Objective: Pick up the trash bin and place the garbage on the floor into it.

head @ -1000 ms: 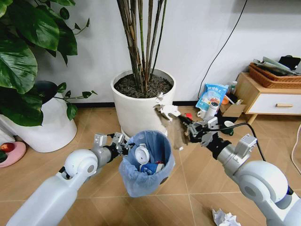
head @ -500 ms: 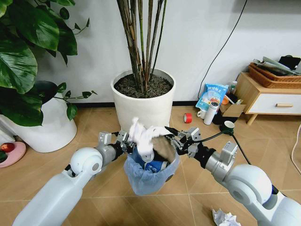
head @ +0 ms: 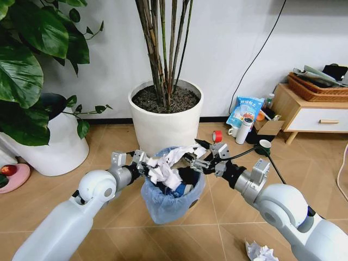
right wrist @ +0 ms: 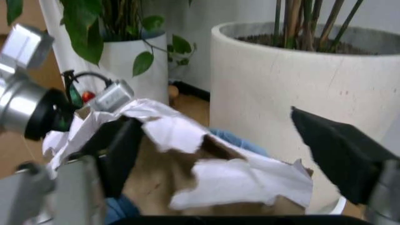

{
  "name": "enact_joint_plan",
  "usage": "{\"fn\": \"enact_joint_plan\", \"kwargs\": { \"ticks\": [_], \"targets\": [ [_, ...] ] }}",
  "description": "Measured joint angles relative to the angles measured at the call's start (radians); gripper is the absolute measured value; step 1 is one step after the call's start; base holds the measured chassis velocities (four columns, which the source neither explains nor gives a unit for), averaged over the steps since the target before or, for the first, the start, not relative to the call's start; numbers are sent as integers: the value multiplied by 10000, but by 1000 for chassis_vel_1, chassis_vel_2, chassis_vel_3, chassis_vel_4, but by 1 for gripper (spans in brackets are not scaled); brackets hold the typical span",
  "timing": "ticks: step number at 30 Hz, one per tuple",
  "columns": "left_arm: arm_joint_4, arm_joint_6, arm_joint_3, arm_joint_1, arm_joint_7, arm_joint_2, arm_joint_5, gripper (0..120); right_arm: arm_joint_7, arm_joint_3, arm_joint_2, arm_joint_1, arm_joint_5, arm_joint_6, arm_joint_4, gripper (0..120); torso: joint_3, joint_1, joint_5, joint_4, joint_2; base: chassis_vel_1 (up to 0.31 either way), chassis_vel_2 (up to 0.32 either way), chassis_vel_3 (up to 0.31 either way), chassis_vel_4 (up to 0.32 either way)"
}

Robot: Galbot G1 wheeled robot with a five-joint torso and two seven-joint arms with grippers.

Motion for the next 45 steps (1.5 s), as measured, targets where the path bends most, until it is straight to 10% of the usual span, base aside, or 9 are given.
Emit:
{"fn": "enact_joint_plan", "kwargs": {
  "ticks": [30, 45],
  "targets": [
    [110, 0, -423, 106, 114, 62, 42, 0, 1275, 1202, -121, -1275, 212, -94, 488, 100, 0, 0, -1, 2, 0, 0, 0, 0, 0],
    [-299, 0, -1150, 600, -122, 364, 46, 0, 1277, 4111, 251, -3962, 137, -259, -711, 100, -1, 0, 4, 3, 0, 0, 0, 0, 0]
  ]
}}
